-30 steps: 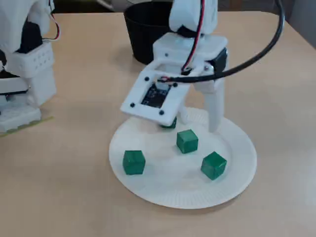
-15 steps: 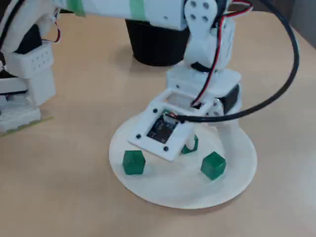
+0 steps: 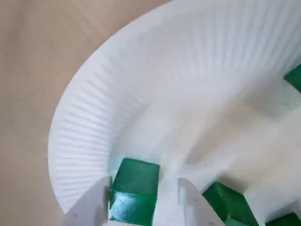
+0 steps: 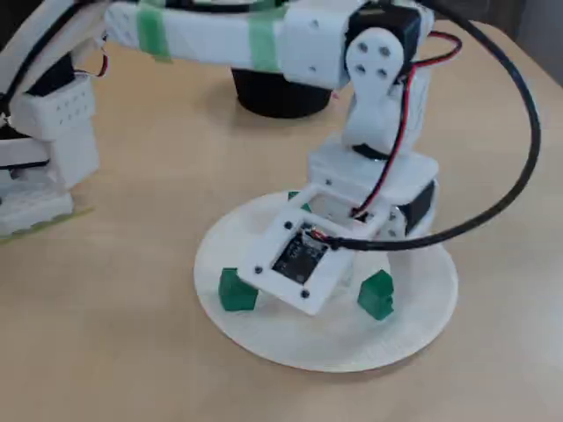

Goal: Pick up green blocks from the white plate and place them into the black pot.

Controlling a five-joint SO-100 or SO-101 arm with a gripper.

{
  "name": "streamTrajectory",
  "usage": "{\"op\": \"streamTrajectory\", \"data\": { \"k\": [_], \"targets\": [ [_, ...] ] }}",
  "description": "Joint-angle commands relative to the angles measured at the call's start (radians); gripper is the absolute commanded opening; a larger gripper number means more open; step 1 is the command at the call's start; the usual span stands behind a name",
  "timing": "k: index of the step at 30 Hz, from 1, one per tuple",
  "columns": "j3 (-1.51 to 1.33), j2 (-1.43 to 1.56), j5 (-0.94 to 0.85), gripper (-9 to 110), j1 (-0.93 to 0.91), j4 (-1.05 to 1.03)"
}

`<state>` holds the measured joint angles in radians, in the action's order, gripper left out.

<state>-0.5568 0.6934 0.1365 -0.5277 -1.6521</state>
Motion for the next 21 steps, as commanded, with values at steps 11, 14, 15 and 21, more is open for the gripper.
{"op": "streamTrajectory", "data": {
  "k": [11,14,15,21],
  "targets": [
    [0.419,-0.064,-0.017,-2,0.025,-0.005],
    [0.483,0.063,-0.054,-2,0.044,-0.005],
    [0.483,0.115,-0.075,-2,0.061,-0.006],
    [0.313,0.457,-0.221,-2,0.350,-0.011]
  ]
}}
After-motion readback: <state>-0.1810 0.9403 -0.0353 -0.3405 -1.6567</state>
